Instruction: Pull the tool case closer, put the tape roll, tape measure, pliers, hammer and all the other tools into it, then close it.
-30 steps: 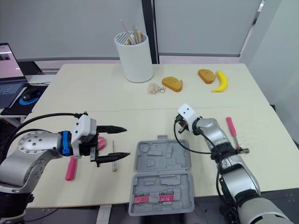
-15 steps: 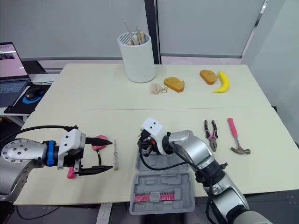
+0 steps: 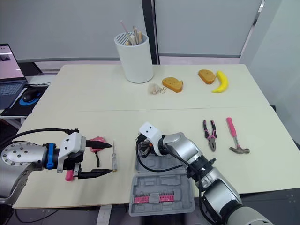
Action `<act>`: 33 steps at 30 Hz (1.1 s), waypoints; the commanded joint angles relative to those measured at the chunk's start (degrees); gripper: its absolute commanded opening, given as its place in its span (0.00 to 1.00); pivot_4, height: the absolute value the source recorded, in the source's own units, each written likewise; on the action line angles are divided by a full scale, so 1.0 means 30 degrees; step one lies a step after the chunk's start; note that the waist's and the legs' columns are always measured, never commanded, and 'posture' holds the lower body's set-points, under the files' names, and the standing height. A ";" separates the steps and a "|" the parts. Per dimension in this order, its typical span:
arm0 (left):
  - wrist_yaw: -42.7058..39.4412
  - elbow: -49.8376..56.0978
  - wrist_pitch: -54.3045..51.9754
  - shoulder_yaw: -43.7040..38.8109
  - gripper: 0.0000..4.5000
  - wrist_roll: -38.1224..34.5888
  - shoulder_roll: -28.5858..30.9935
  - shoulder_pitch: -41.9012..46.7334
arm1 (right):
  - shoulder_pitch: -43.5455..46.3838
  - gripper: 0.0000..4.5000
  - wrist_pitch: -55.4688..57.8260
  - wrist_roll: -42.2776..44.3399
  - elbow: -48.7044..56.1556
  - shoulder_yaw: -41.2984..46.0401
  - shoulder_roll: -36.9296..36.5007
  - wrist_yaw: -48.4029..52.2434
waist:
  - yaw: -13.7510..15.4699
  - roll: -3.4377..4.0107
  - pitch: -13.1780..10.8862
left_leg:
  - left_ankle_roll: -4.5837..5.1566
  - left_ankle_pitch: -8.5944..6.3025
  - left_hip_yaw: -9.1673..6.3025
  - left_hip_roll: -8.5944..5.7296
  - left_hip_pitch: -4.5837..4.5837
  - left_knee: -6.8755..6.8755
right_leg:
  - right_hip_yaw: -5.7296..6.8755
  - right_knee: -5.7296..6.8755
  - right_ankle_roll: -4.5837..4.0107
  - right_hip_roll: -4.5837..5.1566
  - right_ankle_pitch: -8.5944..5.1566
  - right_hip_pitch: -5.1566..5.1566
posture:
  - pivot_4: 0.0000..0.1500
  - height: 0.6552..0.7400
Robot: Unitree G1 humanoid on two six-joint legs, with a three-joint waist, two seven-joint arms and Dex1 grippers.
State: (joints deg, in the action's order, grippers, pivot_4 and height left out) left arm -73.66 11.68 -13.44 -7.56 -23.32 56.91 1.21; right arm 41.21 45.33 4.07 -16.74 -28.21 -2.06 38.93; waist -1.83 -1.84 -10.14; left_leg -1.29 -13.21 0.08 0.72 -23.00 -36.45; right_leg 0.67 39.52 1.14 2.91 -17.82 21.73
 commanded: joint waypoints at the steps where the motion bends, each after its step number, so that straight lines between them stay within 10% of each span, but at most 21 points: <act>1: 0.0017 0.0598 0.0105 -0.0442 1.00 0.0059 0.0393 0.0013 | 0.0277 0.00 -0.0596 -0.0156 -0.0093 -0.0109 0.0270 0.0211 | 0.0003 0.0000 0.0000 | 0.0000 0.0000 -0.0001 0.0000 0.0000 0.0000 | 0.0000 0.0000 0.0000 0.0000 0.0000 0.0000 | 1.00 0.89; 17: 0.0230 0.0817 0.0054 -0.0343 1.00 0.0223 0.0300 -0.0120 | 0.0209 0.00 -0.1052 -0.0614 -0.1089 0.0069 0.0545 0.0157 | 0.0003 0.0000 0.0000 | 0.0000 0.0000 0.0003 0.0000 -0.0001 0.0000 | -0.0004 0.0001 0.0000 0.0001 0.0000 0.0001 | 1.00 0.89; 26: 0.0202 0.0457 0.0212 -0.0438 1.00 0.0395 0.0282 -0.0146 | 0.0432 0.47 0.0532 0.0156 0.2345 0.0317 -0.0561 0.1560 | 0.0009 0.0004 -0.0003 | -0.0001 0.0000 0.0002 0.0000 -0.0007 0.0000 | -0.0004 0.0000 0.0000 0.0002 0.0000 0.0008 | 1.00 0.89; 33: 0.0191 0.0149 0.0388 -0.0579 1.00 0.0445 0.0261 -0.0296 | -0.1310 0.44 -0.5746 -0.1795 0.3438 -0.1521 -0.2510 0.1697 | 0.0007 0.0002 -0.0002 | 0.0000 -0.0001 0.0000 0.0000 -0.0010 0.0002 | 0.0004 -0.0015 0.0004 0.0001 -0.0003 0.0008 | 1.00 0.89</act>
State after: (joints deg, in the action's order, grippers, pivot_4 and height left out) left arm -73.14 12.04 -13.12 -7.58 -22.12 56.94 0.35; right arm 37.28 32.85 0.15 -7.26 -32.00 -9.67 44.58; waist -1.81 -1.83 -10.15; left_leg -1.29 -13.21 0.09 0.72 -23.04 -36.44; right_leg 0.67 39.48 1.15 2.91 -17.82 21.76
